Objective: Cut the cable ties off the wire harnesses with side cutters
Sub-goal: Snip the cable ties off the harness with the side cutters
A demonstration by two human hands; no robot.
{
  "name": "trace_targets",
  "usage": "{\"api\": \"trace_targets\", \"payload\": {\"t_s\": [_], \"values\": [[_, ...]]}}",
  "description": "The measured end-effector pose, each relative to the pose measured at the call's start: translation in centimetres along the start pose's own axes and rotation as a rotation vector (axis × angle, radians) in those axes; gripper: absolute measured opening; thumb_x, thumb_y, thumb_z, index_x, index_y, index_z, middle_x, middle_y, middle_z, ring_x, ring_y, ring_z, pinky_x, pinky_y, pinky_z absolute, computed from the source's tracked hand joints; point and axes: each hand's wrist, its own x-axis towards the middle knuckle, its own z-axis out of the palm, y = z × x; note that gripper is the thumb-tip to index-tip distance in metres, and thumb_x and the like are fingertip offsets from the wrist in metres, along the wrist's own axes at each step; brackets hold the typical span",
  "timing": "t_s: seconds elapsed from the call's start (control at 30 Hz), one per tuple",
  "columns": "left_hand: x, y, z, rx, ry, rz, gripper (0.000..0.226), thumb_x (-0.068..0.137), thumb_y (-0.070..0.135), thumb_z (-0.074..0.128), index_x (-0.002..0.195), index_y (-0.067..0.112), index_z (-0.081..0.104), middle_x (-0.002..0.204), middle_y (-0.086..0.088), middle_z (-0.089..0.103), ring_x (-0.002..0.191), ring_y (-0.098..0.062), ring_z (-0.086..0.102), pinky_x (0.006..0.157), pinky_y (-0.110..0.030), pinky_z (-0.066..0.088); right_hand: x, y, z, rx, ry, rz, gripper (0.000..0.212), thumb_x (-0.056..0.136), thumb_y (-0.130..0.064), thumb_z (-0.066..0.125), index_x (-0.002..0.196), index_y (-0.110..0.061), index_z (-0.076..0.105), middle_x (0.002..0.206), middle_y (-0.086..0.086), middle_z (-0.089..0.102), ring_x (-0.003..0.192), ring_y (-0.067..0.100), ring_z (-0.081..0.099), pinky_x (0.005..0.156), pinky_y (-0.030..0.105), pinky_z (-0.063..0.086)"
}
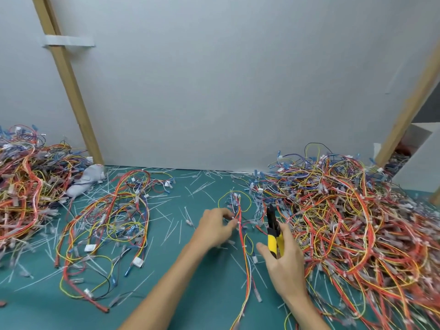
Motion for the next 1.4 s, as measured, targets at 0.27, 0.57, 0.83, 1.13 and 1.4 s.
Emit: {"api": "trace_targets", "payload": {"t_s": [0.27, 0.57, 0.83, 1.13, 1.4], "values": [[0.0, 3.3, -7.0, -0.261, 0.096, 0.267, 0.011, 0.097, 0.011, 0.055, 0.099, 0.006, 0.064, 0.072, 0.004, 0.071, 0.061, 0.000, 0.066, 0.061, -0.022, 0.052, 0.1, 0.0, 0.1, 0.020, -0.012, 0.031, 0.076, 0.070, -0.051, 0.060, 0.137, -0.020, 0.044, 0.114, -0.004, 0.053, 0.109, 0.020, 0.049, 0.093, 0.036, 0.036], [-2.6, 2.8, -8.9, -1.371, 0.194, 0.234, 0.020, 0.082, 0.009, 0.060, 0.102, 0.008, 0.058, 0.092, -0.007, 0.067, 0.080, -0.022, 0.065, 0.073, -0.027, 0.054, 0.1, -0.3, 0.0, 0.043, 0.045, 0.000, 0.064, 0.075, -0.044, 0.067, 0.131, -0.020, 0.048, 0.100, -0.021, 0.051, 0.092, -0.001, 0.047, 0.079, 0.023, 0.031], [-7.5, -6.4, -4.0, -1.024, 0.049, -0.298, 0.034, 0.091, -0.019, 0.038, 0.094, -0.004, 0.068, 0.101, -0.017, 0.074, 0.089, -0.015, 0.072, 0.091, -0.026, 0.053, 0.1, -0.3, 0.0, 0.069, 0.052, 0.012, 0.060, 0.071, -0.046, 0.063, 0.126, -0.025, 0.048, 0.096, -0.025, 0.051, 0.094, 0.008, 0.048, 0.082, 0.028, 0.034], [-6.0, -3.1, -6.7, 0.011, 0.646, 0.123, 0.033, 0.086, -0.004, 0.053, 0.115, 0.012, 0.057, 0.110, 0.001, 0.056, 0.101, -0.015, 0.053, 0.094, -0.032, 0.041, 0.1, -0.1, 0.1, 0.058, 0.052, -0.027, 0.049, 0.072, -0.044, 0.065, 0.117, -0.037, 0.046, 0.089, -0.029, 0.051, 0.089, -0.010, 0.048, 0.076, 0.018, 0.034], [1.0, -0.4, -1.5, 0.416, 0.105, 0.274, 0.032, 0.094, 0.020, 0.053, 0.124, 0.013, 0.046, 0.124, -0.002, 0.059, 0.116, -0.025, 0.052, 0.096, -0.039, 0.041, 0.0, -0.6, -0.1, -0.023, 0.025, -0.117, 0.044, 0.071, -0.039, 0.066, 0.100, -0.058, 0.039, 0.082, -0.026, 0.049, 0.090, -0.022, 0.045, 0.072, 0.003, 0.033]]}}
